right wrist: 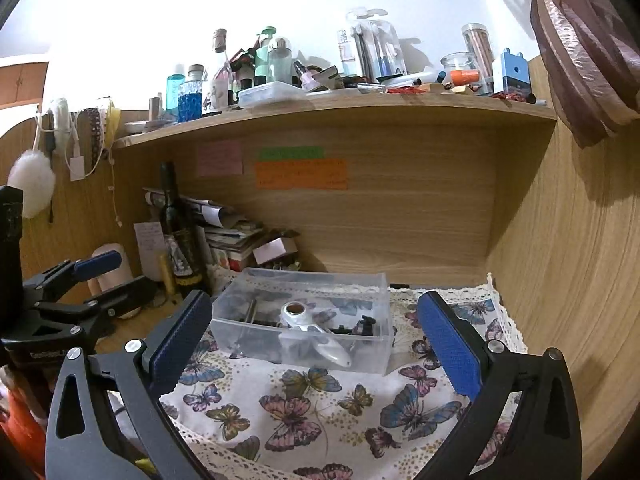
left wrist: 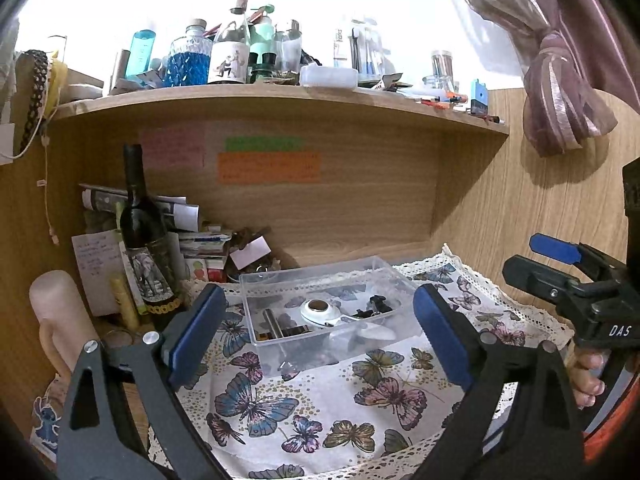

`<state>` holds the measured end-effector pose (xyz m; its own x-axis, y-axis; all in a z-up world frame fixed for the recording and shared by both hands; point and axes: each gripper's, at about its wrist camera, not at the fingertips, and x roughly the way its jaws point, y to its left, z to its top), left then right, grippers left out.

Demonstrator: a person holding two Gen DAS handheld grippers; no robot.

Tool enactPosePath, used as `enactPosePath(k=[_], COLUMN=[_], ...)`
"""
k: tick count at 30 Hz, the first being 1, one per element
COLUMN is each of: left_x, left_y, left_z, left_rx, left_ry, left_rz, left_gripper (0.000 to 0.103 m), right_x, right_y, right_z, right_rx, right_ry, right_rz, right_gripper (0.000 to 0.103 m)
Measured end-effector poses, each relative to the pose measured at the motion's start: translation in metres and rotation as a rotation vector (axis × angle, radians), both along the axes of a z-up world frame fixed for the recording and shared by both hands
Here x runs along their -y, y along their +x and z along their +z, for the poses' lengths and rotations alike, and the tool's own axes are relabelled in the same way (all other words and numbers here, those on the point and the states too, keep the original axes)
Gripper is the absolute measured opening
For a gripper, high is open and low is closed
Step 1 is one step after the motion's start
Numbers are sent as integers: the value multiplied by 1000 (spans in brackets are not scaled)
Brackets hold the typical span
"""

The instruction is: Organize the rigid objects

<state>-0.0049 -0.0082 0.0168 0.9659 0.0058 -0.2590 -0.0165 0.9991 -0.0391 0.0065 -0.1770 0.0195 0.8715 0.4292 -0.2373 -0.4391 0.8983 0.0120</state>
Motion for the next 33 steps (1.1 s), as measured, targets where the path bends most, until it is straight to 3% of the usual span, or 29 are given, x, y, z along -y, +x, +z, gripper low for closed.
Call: enactPosePath(k=[33], left_x=[2], left_y=[-1], left_z=[0], left_rx=[3], left_ry=[7], left_rz=[-7], left_gripper=[97], right_x=[-6], right_y=[-3], right_z=[2], right_rx=[6], right_ry=[-4], right_rz=[18], right_gripper=[103])
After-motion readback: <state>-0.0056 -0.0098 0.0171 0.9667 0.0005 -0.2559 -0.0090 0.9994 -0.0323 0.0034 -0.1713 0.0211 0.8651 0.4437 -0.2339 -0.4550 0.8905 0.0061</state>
